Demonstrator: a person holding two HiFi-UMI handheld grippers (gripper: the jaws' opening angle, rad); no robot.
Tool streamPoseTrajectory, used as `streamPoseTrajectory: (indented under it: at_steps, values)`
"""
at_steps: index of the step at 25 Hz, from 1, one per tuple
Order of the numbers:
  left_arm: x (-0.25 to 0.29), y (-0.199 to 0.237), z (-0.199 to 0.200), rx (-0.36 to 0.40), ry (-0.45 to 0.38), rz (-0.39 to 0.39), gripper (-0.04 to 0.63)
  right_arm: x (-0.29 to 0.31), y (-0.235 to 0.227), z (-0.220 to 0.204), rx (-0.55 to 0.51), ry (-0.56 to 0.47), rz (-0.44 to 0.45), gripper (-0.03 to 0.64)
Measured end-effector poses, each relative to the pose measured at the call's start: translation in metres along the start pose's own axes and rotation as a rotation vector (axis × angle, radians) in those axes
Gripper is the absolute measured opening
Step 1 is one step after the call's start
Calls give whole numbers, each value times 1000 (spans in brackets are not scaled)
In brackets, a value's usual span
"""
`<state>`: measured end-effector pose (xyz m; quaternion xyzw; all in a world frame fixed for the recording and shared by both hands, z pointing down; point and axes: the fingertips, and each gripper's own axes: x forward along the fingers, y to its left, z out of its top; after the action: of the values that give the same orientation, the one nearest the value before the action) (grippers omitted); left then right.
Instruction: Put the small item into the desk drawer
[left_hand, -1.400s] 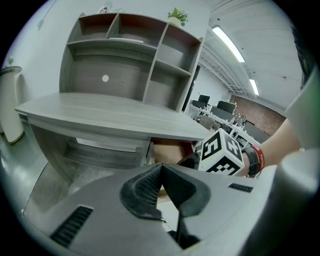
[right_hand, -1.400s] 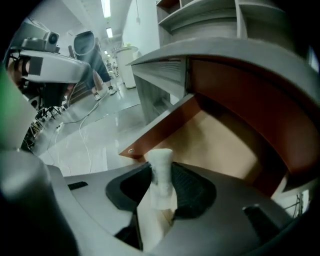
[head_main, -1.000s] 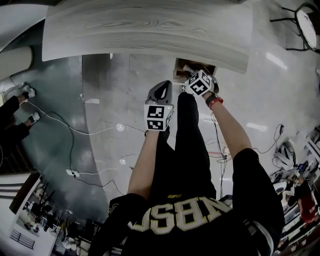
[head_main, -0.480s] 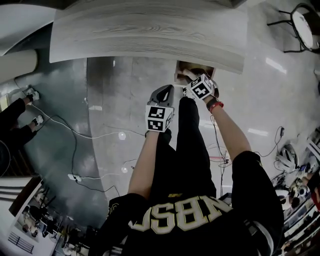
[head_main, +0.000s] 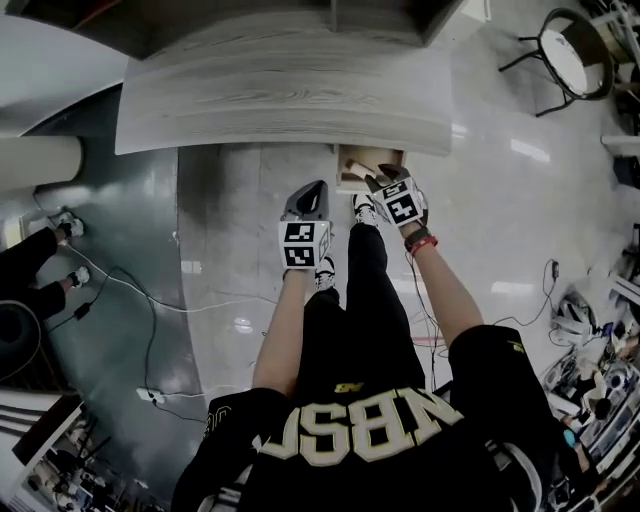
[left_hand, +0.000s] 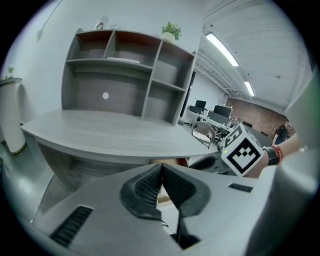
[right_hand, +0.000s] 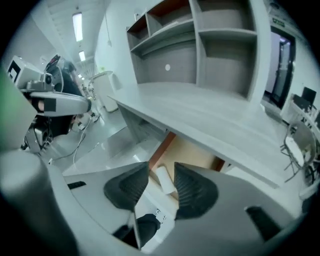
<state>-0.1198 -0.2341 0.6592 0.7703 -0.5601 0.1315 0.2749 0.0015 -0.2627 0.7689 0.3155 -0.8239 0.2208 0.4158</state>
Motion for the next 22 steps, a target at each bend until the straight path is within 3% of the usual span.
streamPoseTrajectory:
  at_steps: [8,18,22]
  values:
    - [-26,-5,47,31,-65,-22,12,-79,-5,42,95,-186,-133,141]
    - [-76,-21,107,72,-186,-38,12,-176,20,88,238,-416,-192,119]
    - [-104,-36,136,105,-263,-43,12,-219,31,102,248,-501,-221,92]
